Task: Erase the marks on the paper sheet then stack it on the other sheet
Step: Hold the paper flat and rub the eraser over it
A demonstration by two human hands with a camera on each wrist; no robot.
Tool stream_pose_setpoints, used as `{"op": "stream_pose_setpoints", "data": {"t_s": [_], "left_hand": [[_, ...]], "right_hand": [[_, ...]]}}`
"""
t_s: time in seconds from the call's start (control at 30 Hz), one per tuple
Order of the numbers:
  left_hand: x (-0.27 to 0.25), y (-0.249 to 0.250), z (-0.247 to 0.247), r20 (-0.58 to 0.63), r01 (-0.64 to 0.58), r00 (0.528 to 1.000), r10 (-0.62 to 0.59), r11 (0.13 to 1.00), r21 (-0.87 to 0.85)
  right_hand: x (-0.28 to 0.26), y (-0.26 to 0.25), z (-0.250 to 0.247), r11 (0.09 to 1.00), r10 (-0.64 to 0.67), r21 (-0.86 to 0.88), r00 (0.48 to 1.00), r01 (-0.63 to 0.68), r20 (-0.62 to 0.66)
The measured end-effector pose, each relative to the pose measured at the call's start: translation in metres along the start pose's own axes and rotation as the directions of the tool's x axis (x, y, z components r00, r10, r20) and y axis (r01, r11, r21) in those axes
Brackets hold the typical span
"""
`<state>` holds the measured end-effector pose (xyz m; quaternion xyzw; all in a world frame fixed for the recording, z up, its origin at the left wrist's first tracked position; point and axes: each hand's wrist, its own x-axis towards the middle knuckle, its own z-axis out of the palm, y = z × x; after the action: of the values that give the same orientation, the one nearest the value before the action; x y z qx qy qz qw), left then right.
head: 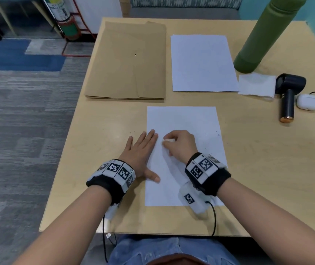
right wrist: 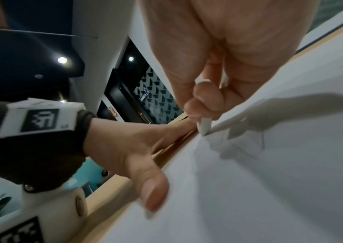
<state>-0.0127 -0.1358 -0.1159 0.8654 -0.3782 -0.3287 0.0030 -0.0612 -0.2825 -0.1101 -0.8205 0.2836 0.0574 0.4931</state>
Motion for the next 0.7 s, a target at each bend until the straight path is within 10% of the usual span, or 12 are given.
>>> {"op": "stream_pose_setpoints", "data": {"t_s": [0.7], "left_hand": [[0.0,-0.002,0.002,-0.022,0.005,1.0,-0.004,1.0,0.031]], "right_hand": [[-0.02,-0.017,0.02,0.958,0.235,0.186,0.969,-0.218,-0.076]]}}
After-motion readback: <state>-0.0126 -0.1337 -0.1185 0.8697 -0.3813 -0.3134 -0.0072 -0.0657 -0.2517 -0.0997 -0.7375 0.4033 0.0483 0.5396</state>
